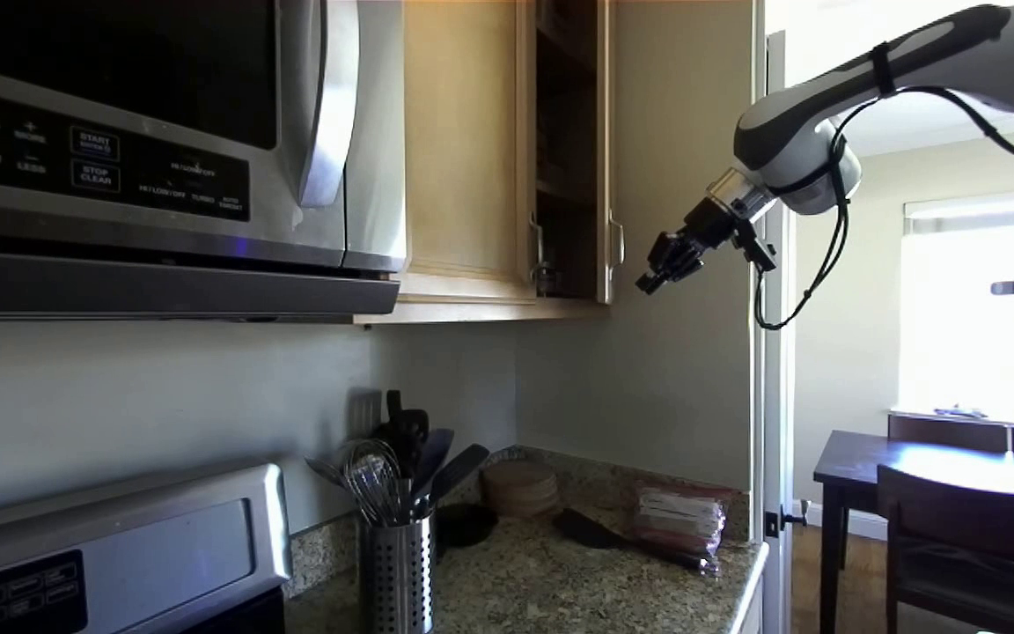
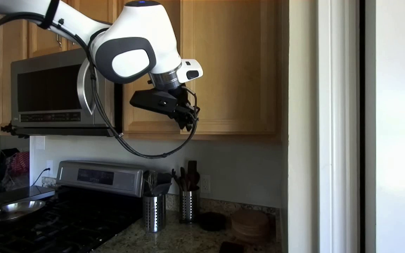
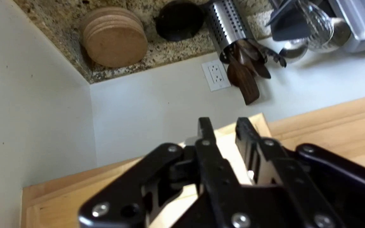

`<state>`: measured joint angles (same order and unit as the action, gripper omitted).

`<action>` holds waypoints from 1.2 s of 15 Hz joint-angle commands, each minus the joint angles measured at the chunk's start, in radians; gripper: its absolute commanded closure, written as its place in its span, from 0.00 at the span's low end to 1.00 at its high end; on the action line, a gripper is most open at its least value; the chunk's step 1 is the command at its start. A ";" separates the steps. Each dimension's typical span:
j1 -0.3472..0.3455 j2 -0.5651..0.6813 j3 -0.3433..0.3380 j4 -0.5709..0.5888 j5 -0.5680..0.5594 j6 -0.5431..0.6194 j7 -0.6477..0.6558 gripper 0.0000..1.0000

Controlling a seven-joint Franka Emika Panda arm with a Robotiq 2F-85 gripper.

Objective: Close the top right cabinet door

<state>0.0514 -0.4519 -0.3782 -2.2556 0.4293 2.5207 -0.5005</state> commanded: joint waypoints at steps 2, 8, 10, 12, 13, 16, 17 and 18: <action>0.055 0.075 0.001 0.052 0.131 0.186 0.022 0.97; 0.184 0.145 -0.017 0.079 0.295 0.412 -0.047 0.94; 0.234 0.164 -0.028 0.093 0.360 0.453 -0.076 0.94; 0.286 0.182 -0.038 0.115 0.434 0.479 -0.113 0.95; 0.308 0.194 -0.045 0.128 0.468 0.490 -0.132 0.95; 0.347 0.238 -0.056 0.168 0.546 0.506 -0.182 0.95; 0.353 0.252 -0.057 0.180 0.566 0.512 -0.197 0.95; 0.357 0.264 -0.058 0.191 0.584 0.512 -0.213 0.95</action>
<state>0.3446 -0.2123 -0.4244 -2.1080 0.9324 3.0244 -0.6539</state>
